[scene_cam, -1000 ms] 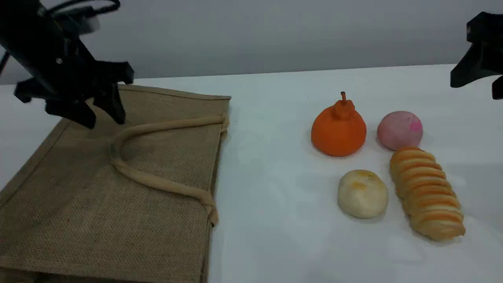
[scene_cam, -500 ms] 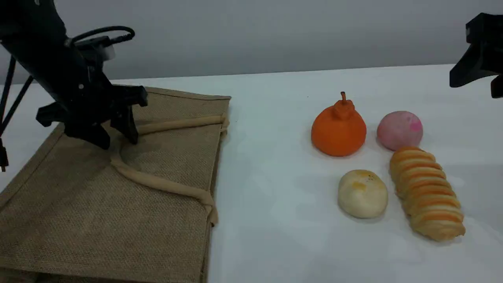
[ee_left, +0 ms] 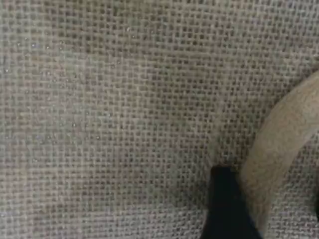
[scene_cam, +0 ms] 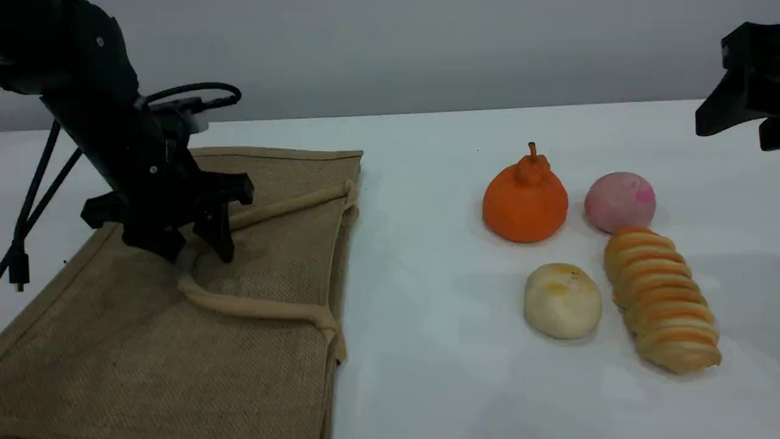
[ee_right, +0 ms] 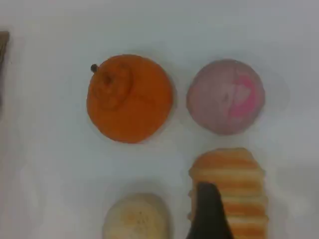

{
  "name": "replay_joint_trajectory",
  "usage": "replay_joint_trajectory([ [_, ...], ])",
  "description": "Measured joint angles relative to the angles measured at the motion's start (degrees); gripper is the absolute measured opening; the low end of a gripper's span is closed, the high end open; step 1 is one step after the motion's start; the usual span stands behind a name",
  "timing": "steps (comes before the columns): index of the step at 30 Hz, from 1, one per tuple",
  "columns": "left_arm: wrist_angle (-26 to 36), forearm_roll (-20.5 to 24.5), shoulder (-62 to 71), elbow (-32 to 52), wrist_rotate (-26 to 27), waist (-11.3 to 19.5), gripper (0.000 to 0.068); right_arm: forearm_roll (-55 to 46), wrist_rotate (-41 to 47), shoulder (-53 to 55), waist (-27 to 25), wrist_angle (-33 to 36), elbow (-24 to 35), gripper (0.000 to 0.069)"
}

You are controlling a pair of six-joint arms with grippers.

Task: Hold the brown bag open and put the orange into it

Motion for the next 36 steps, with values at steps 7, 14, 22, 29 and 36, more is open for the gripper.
replay_joint_trajectory([
  [7,1.20,0.24,0.06,0.00,-0.66,0.05,0.0264,0.00,0.00,0.00,0.00,0.00,0.00,0.0420],
  [14,1.47,0.18,0.06,0.05,-0.71,0.05,0.0081,0.04,0.00,0.00,0.00,0.00,0.00,0.0420],
  [22,6.81,0.23,-3.81,-2.04,2.00,0.05,0.0081,0.07,0.00,0.00,0.00,0.97,0.00,0.0420],
  [29,15.99,0.18,-13.00,-8.67,7.56,-0.01,0.0081,0.97,-1.56,0.00,0.00,5.12,-1.13,0.0420],
  [36,26.89,0.18,-23.11,-14.64,13.65,-0.06,0.0081,11.69,-12.00,0.00,0.00,11.08,-2.71,0.0420],
])
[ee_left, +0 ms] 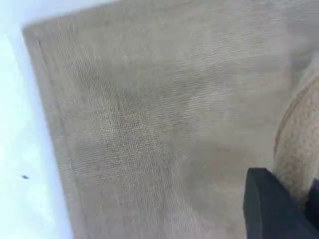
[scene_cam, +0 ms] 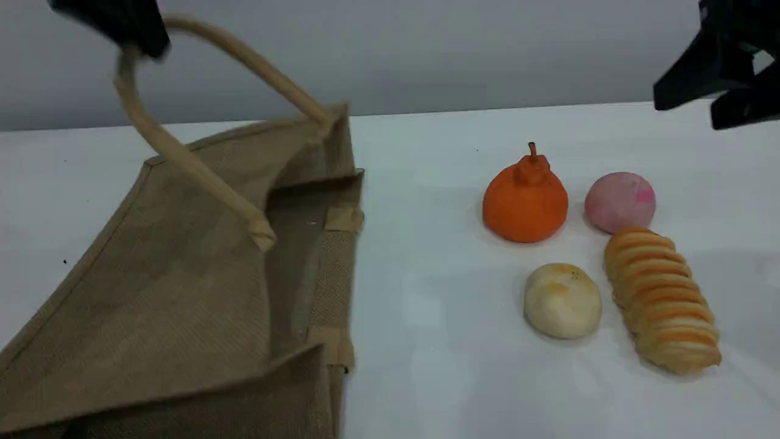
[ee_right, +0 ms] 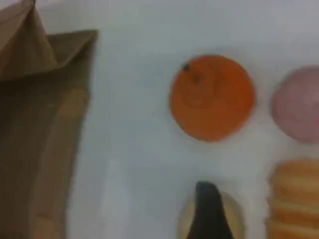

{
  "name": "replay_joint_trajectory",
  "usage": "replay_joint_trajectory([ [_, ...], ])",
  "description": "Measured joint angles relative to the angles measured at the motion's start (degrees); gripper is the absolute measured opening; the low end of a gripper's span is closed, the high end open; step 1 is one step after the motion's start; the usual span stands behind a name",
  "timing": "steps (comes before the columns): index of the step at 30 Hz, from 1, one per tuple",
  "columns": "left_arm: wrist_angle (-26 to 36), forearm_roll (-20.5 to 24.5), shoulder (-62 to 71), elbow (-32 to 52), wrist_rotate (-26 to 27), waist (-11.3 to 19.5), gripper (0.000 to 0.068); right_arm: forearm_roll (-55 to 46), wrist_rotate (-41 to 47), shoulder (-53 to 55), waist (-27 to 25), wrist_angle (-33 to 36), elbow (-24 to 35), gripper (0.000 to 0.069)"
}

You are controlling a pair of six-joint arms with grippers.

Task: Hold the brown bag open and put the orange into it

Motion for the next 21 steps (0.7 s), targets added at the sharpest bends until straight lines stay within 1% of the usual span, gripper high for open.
replay_joint_trajectory([
  [3,4.66,0.00,-4.37,-1.42,2.54,0.00,0.0081,7.21,-6.89,0.00,0.57,2.41,0.00,0.0420],
  [6,6.72,-0.16,-8.26,-2.68,2.92,0.00,0.0081,14.63,-14.15,0.00,2.54,2.79,0.00,0.0420],
  [12,10.56,-0.16,-14.24,-3.69,3.47,0.00,0.0081,27.08,-27.55,0.00,8.74,-1.47,0.00,0.0420],
  [14,12.16,-0.16,-15.23,-3.69,3.76,-0.16,0.0081,28.19,-29.38,0.05,10.38,-3.10,-0.38,0.0420],
  [16,13.37,-0.21,-16.04,-3.69,3.76,-1.08,0.0081,28.24,-29.79,0.16,11.38,-4.08,-0.75,0.0420],
  [21,14.35,0.81,-16.89,-3.69,4.40,-4.22,0.0081,28.22,-29.79,3.18,11.44,-5.74,-2.40,0.0420],
])
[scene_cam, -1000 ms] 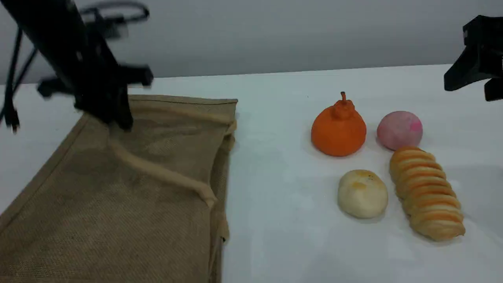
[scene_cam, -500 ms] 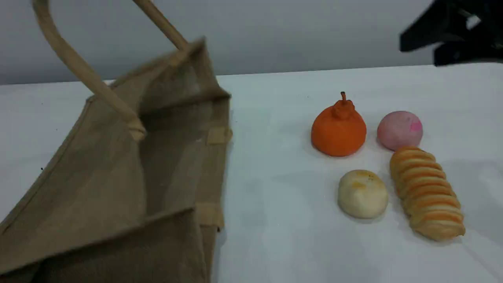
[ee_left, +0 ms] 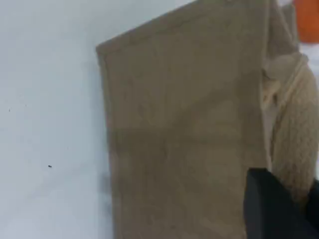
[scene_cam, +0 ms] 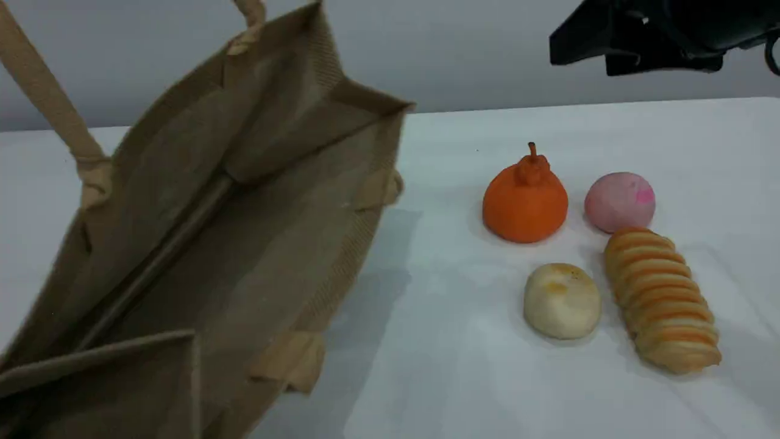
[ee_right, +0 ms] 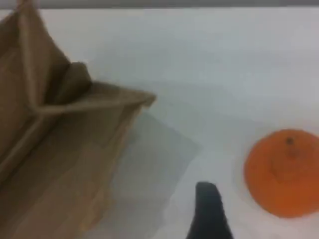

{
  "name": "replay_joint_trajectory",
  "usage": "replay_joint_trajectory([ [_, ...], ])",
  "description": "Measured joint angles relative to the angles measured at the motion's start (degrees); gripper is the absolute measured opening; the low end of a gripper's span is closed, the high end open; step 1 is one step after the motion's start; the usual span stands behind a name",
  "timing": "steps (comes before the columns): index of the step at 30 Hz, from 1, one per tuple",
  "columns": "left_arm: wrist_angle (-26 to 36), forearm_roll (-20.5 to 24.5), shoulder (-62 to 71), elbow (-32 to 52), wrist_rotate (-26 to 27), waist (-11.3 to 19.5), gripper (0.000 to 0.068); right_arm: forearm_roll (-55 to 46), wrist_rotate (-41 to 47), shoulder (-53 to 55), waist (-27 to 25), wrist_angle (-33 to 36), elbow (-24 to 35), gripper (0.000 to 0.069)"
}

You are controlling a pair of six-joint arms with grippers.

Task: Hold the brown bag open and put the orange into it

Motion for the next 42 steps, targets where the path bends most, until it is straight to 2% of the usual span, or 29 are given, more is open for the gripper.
replay_joint_trajectory([
  [4,0.00,2.65,0.06,0.00,-0.95,-0.20,0.0081,0.00,0.05,4.51,0.00,0.03,-1.99,0.0420],
  [14,0.00,2.25,0.06,0.00,-1.54,-0.20,0.0081,-0.05,0.05,15.96,0.00,2.02,-8.62,0.0420],
  [27,0.16,2.00,0.11,0.00,-1.66,-0.27,0.0081,-0.06,0.10,22.20,0.00,-3.49,-16.08,0.0420],
  [42,0.86,1.93,0.11,0.00,-3.08,-0.27,0.0081,-0.06,0.10,34.19,0.00,-3.27,-22.21,0.0420],
])
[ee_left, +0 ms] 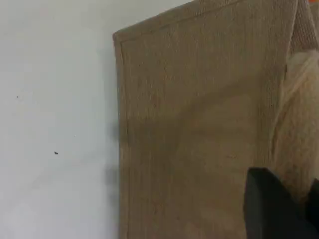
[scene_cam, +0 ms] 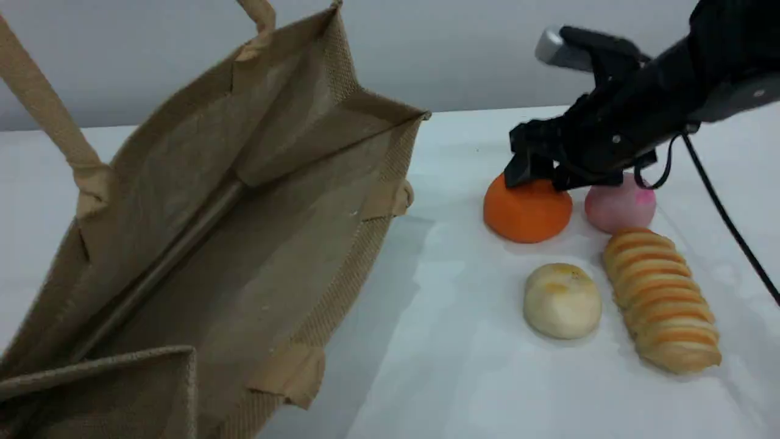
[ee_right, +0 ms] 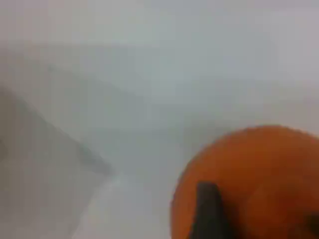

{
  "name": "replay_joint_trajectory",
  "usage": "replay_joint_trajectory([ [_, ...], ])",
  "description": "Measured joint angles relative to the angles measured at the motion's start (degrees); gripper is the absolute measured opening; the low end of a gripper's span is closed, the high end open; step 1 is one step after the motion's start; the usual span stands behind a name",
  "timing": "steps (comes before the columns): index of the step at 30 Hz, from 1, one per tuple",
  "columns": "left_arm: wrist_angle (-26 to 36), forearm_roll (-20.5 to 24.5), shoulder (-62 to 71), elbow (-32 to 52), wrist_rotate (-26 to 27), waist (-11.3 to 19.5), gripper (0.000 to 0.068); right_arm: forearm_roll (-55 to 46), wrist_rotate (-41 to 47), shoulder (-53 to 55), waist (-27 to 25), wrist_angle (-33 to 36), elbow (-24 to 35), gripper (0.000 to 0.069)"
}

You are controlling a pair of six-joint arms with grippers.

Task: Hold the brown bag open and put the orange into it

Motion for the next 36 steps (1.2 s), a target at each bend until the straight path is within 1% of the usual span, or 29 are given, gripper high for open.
replay_joint_trajectory([
  [3,0.00,0.00,0.00,0.00,-0.07,0.00,0.0081,0.00,0.00,0.58,0.00,0.79,0.00,0.0411],
  [5,0.00,0.00,0.00,0.00,-0.20,0.00,0.0081,0.00,0.00,0.58,0.00,0.73,0.00,0.0378],
  [7,0.00,0.00,0.00,0.00,-0.26,0.00,0.0081,0.00,0.00,0.58,0.00,1.24,0.00,0.0304],
  [10,0.00,0.00,0.00,0.00,-0.26,0.00,0.0081,0.00,0.00,0.58,0.00,2.96,0.00,0.0115],
  [12,0.00,0.00,0.00,0.00,-0.26,0.00,0.0081,0.00,0.00,0.28,0.00,4.63,0.11,0.0053],
  [15,0.00,0.00,0.00,0.00,-0.26,0.00,0.0081,-0.26,0.00,-1.63,0.00,4.87,0.93,0.0038],
  [19,-0.05,0.06,0.06,0.00,-0.13,0.00,0.0081,-1.58,0.00,-6.88,0.00,2.13,3.50,0.0038],
  [24,-2.72,0.06,0.06,0.00,1.74,0.00,0.0081,-3.78,0.00,-15.64,-0.05,2.35,8.05,0.0038],
  [30,-2.83,-0.29,0.06,0.00,1.74,-0.04,0.0081,-3.89,0.00,-26.43,-0.05,7.42,13.38,0.0038],
  [33,-2.78,-2.40,0.06,0.00,1.74,-0.09,0.0081,-3.92,0.21,-30.03,-0.05,10.17,14.97,0.0038],
  [36,-2.45,-3.43,0.06,-1.32,2.76,-0.06,0.0081,-4.12,0.73,-31.46,-0.05,12.79,15.96,0.0038],
])
